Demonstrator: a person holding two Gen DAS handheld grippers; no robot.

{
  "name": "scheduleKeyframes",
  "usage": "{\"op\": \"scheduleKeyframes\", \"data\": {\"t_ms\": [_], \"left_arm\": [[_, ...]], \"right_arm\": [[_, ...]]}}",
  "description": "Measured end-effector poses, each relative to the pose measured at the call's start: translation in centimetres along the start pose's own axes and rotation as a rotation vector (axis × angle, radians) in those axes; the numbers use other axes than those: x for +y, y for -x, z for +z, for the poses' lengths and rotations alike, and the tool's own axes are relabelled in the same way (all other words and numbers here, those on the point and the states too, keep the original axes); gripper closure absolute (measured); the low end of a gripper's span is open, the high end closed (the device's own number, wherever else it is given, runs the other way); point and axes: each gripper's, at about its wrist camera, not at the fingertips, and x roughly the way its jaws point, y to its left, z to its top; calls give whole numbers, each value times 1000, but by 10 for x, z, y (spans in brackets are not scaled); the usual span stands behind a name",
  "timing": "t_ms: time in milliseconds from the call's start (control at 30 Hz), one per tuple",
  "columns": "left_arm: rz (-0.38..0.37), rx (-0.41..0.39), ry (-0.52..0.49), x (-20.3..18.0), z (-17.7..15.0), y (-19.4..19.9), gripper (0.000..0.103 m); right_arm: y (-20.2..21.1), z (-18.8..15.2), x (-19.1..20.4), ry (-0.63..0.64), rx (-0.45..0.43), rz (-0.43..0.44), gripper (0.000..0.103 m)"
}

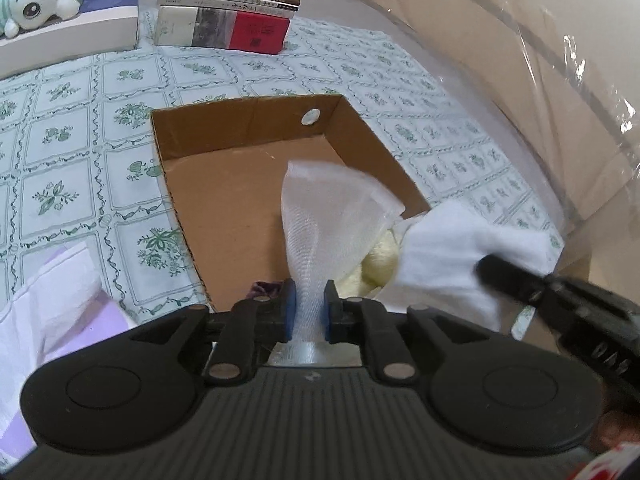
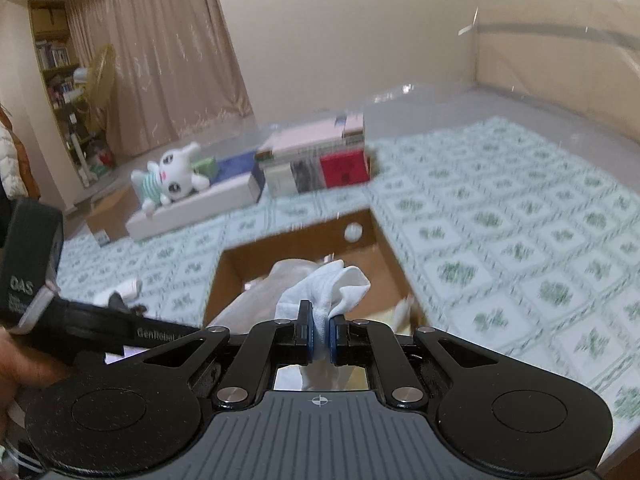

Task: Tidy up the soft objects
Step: 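Open both grippers to drop the mesh bag and tissue into the box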

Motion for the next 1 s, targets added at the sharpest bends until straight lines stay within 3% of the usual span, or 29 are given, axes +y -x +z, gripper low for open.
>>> {"op": "scheduleKeyframes", "data": {"t_ms": [67,167,433,667,700,733,767,800,833,1000], "left_arm": [[5,-8,-16,0,0,0,75],[16,-35,-32,0,2,6,70],[28,-110,-61,-2,2,36,66],[45,-145,-75,-1,-18,63,62],[46,-150,-74,1,-22,68,61],[50,-154,-77,2,-25,73,60],[55,-160,-82,3,-30,78,59],[65,-168,-88,4,-34,84,58],[75,-173,-91,5,-40,90,58],[99,-203,-83,14,-69,123,52]], "right_arm": [[-9,-9,1,4,27,6,96],[-21,-20,1,4,55,11,96],[-41,-40,3,35,123,-8,96],[-45,-50,2,53,159,-16,94],[-43,-50,2,52,155,-15,90],[-40,-50,3,51,150,-21,73],[-35,-51,3,51,139,-28,44],[-30,-51,5,49,120,-30,32],[-23,-51,7,50,96,-32,26],[10,-52,13,37,47,-62,26]]}}
